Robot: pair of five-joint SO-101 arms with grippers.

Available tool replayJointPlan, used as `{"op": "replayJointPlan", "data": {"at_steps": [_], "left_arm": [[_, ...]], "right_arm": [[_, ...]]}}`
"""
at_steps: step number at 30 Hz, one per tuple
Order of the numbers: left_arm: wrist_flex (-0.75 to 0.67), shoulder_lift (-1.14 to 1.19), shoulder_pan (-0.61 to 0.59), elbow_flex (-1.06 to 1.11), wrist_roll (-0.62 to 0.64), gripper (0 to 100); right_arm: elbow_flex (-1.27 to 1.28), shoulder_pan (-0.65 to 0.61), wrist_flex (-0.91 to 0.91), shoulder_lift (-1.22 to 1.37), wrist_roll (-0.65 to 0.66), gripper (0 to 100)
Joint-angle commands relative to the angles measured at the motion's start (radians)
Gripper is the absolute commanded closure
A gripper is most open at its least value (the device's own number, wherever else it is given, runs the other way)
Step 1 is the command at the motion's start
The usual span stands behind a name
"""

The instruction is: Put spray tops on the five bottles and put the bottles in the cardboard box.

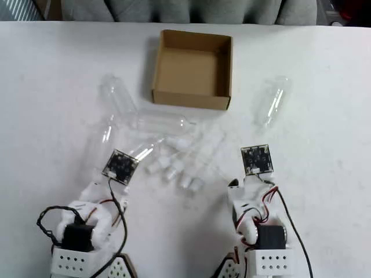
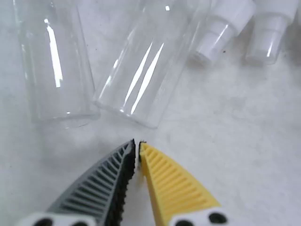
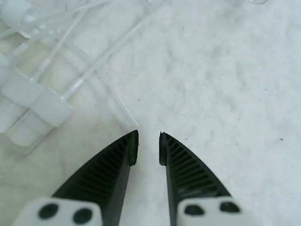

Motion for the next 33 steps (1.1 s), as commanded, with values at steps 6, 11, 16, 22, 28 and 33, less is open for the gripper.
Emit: {"op": "replayJointPlan", "data": {"at_steps": [6, 11, 16, 22, 28, 33], "left_arm": [[0.0, -0.004, -0.007, -0.003, -0.006, 98], [0.0, -0.004, -0.007, -0.003, -0.006, 98], [0.0, -0.004, -0.007, -0.003, -0.006, 98], [0.0, -0.004, -0.001, -0.003, -0.005, 98], [0.0, -0.004, -0.002, -0.003, -0.002, 98], [-0.003, -0.005, -0.004, -0.012, -0.002, 98]], "right_arm": [[0.012, 0.007, 0.01, 0.008, 0.011, 95.4], [0.012, 0.007, 0.01, 0.008, 0.011, 95.4], [0.012, 0.007, 0.01, 0.008, 0.011, 95.4], [0.012, 0.002, 0.028, 0.008, 0.011, 95.6], [0.012, -0.03, 0.14, -0.012, 0.012, 95.4], [0.009, -0.025, 0.179, -0.044, 0.012, 95.4]]}}
